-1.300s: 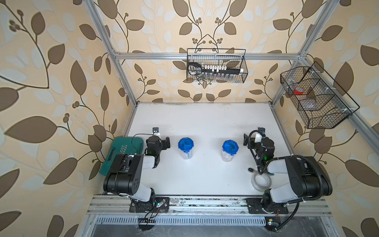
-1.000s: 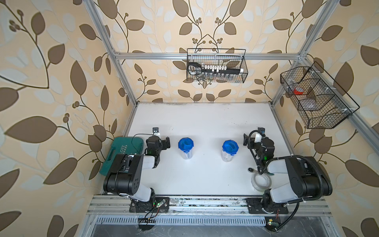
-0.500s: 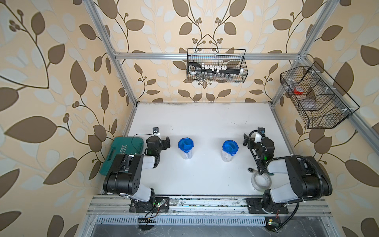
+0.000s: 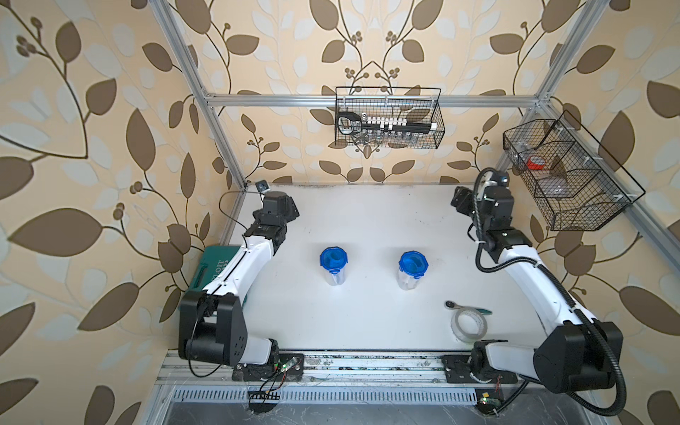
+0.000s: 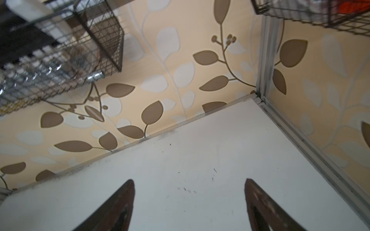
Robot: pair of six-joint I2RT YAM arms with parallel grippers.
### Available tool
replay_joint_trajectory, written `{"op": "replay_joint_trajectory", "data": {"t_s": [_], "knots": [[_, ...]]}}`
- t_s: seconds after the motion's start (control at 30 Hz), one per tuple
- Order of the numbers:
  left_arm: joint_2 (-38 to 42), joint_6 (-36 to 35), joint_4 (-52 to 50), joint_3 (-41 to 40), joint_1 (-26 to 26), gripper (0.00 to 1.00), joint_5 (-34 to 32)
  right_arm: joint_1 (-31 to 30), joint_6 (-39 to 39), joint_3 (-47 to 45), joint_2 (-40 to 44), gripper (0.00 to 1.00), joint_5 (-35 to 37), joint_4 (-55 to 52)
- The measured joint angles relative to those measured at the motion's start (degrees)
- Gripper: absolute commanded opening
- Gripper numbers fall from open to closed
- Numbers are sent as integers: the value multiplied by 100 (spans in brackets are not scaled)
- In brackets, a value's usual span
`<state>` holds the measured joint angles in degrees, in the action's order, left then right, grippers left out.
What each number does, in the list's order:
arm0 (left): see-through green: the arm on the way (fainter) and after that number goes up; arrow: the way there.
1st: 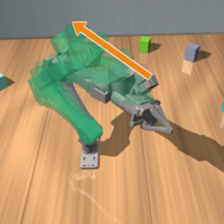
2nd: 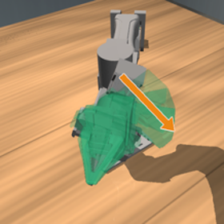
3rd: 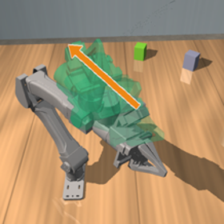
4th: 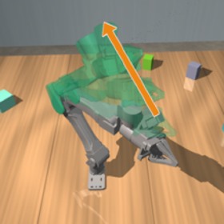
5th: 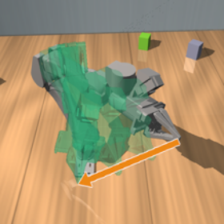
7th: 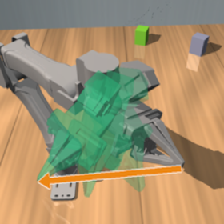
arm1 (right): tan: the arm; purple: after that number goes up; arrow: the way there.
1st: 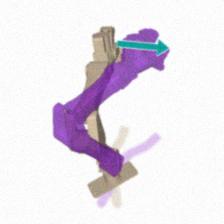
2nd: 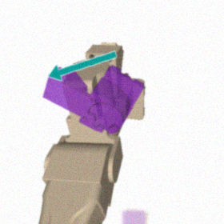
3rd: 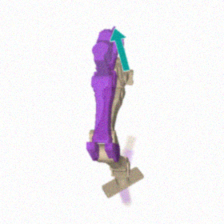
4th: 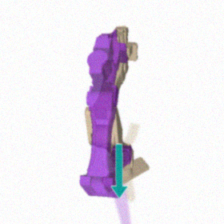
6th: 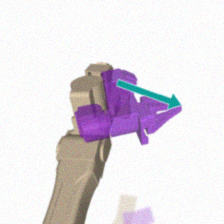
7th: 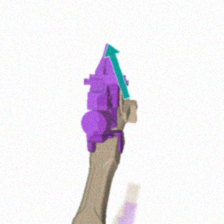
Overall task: Take out toiletry kits
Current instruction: Adjust the container at the center of the board.
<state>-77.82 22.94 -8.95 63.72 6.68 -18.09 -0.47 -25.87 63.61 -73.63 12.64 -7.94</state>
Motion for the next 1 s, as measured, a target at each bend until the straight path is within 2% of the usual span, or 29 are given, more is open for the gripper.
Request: {"op": "replay_joint_trajectory", "data": {"t_s": [0.03,0.1,0.13,0.2,0.27,0.37,0.5,0.57,0.67,0.83,0.93,1.0], "knots": [[195,162,-310,205,205,82,52,125,-212,42,48,76,2,-369],[404,350,-892,645,876,82,197,129,-481,-236,299,80,-4,-949],[402,431,-1182,927,1316,80,319,46,-525,-516,540,78,-90,-1132],[221,492,-1602,1456,2041,78,627,-72,-485,-1034,1130,63,-378,-1388],[-116,568,-1910,1897,2712,76,1158,-42,-531,-1274,1676,60,-739,-1598],[-638,721,-2155,2076,3178,73,2087,114,-540,-1287,1943,48,-1700,-1565],[-1458,885,-2444,2096,3434,73,3047,140,-817,-1668,1620,43,-3357,-1067],[-1860,951,-2546,2103,3517,74,3475,138,-1126,-2186,1506,45,-4054,-850],[-2267,1095,-2627,2151,3587,75,3939,140,-1508,-2728,1517,52,-4725,-732],[-2553,1325,-2564,2343,3663,73,4371,138,-1958,-2946,1495,59,-5528,-186],[-2566,1443,-2483,2374,3679,74,4472,133,-2173,-2983,1467,83,-5711,46],[-2568,1528,-2435,2374,3679,73,4540,109,-2245,-3073,1467,86,-5772,184]]}}
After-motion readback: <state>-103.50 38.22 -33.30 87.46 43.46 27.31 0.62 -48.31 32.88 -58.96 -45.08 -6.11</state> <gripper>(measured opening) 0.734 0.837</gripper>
